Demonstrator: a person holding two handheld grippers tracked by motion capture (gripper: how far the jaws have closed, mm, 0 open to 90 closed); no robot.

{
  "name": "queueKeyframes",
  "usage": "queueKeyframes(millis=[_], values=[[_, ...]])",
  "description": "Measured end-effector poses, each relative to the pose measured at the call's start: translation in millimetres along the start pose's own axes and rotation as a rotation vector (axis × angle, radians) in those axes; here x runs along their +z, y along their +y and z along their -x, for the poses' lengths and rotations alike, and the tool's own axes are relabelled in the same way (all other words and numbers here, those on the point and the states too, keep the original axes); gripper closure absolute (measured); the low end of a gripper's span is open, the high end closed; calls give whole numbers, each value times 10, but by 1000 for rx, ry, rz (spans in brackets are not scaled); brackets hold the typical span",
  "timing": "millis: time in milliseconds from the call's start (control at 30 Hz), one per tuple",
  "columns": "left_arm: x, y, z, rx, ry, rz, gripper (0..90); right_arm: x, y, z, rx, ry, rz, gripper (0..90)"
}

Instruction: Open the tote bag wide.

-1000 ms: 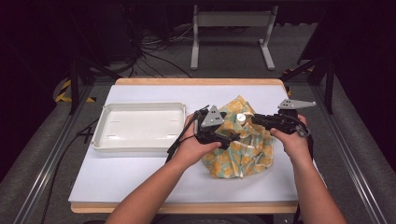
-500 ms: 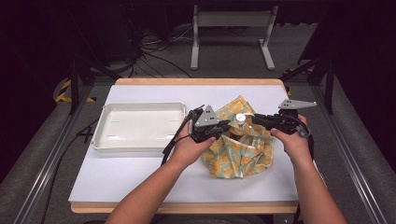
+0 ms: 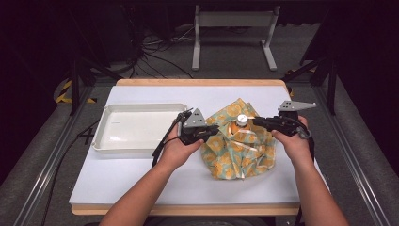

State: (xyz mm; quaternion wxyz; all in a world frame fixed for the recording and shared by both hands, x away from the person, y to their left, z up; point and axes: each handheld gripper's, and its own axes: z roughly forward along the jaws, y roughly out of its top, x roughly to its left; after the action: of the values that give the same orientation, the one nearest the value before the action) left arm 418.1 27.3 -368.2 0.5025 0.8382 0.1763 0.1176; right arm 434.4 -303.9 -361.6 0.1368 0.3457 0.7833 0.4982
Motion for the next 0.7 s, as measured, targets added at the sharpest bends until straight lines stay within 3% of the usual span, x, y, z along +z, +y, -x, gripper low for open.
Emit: queueKeyframes(millis=[500,700], values=[[274,-306,-152,-85,4,-93,878,203,-111,35,4,-7,-60,885],[376,-401,-171,-90,-4,-137,877,255,-185,76,11,-19,-100,887]])
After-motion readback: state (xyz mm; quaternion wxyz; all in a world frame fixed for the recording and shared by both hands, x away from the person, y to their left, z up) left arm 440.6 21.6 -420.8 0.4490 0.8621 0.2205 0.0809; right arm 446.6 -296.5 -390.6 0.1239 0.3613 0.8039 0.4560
